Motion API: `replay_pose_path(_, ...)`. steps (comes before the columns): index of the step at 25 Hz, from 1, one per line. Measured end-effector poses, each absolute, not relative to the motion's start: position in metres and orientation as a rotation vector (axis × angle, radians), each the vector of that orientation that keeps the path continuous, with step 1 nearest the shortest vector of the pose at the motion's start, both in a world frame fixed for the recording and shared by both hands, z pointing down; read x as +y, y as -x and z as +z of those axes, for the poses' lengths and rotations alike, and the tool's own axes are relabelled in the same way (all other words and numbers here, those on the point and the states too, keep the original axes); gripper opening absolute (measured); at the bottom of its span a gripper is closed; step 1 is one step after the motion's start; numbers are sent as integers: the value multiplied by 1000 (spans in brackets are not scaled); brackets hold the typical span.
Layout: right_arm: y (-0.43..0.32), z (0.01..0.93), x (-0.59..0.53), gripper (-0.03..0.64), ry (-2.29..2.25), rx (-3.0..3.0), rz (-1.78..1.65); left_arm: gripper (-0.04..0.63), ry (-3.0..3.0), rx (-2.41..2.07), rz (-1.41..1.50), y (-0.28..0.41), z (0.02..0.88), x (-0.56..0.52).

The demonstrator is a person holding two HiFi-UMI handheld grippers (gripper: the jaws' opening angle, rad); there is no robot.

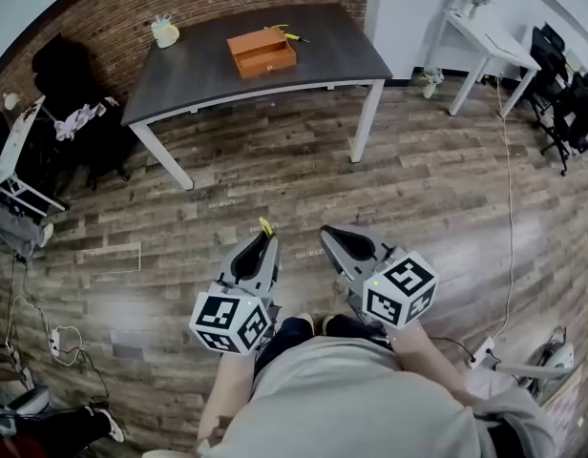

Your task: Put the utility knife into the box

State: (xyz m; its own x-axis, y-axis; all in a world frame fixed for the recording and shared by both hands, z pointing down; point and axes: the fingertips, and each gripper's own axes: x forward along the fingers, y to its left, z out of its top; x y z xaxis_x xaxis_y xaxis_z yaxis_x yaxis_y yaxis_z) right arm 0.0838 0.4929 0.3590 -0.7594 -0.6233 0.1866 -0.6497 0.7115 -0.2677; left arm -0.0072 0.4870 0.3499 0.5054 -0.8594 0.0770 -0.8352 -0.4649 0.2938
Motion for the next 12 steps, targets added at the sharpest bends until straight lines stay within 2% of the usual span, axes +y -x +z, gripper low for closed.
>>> replay_pose_path(12, -68, 376, 484, 5, -1151, -2801, 591, 64, -2436, -1389, -95, 42, 367, 478)
